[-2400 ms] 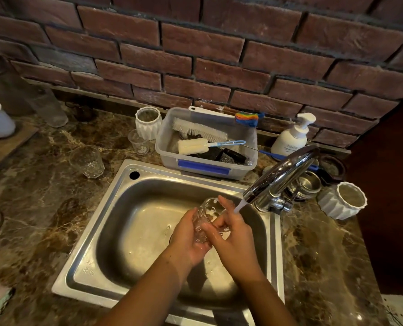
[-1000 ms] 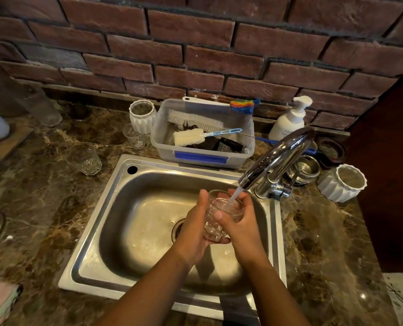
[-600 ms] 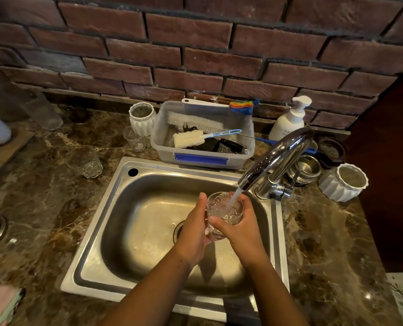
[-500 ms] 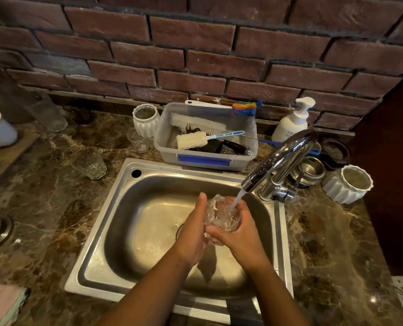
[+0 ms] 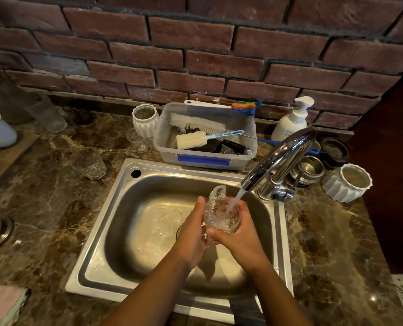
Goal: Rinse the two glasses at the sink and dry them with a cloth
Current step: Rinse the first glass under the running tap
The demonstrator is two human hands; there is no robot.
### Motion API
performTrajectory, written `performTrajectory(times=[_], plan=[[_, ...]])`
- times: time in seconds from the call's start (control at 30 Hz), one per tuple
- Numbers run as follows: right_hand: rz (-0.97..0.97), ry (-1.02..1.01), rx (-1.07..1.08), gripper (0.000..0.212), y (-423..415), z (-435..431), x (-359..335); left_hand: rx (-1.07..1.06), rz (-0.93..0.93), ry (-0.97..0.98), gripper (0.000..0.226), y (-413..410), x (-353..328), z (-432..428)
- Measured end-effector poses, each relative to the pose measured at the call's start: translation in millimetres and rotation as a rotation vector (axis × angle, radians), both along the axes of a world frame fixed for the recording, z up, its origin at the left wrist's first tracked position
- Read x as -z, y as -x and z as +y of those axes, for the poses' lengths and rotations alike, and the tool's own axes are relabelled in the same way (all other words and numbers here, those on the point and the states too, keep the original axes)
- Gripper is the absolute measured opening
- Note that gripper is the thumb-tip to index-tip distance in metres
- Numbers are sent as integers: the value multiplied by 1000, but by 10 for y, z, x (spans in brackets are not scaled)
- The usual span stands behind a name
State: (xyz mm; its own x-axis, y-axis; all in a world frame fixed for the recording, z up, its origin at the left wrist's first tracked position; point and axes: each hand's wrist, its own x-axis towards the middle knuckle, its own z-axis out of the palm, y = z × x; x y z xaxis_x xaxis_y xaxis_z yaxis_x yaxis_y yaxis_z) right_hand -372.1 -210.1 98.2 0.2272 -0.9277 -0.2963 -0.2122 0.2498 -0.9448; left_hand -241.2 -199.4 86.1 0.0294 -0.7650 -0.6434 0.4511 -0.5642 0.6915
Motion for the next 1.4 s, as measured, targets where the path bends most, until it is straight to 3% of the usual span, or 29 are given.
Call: performTrajectory(times=[0.3,0.43,0.57,0.67,0.8,0.97,1.03,1.2,1.4], plan=[[35,-37,16,76,-32,-58,53,24,-28,14,44,-38,-2,-16],[-12,-128,24,74,-61,-23,51,31,-56,39,54,-32,-8,-3],[-132,-225,131,56,-149,49,57,24,-80,71,64,-11,26,23],[-213,-303,214,60,-239,87,144,15,-48,15,64,7,13,73],[-245,-416,223,42,-285,175,257,22,12,-111,71,11,68,185],[-224,-578,234,88,-288,307,309,63,45,-202,61,1,103,311],[-242,-630,237,97,-271,342,305,68,70,-232,63,-9,91,361],[-340,-682,196,62,-200,413,245,64,85,-251,62,-48,57,480],[-428,-670,214,54,-153,526,116,87,92,-231,64,-49,-71,568]])
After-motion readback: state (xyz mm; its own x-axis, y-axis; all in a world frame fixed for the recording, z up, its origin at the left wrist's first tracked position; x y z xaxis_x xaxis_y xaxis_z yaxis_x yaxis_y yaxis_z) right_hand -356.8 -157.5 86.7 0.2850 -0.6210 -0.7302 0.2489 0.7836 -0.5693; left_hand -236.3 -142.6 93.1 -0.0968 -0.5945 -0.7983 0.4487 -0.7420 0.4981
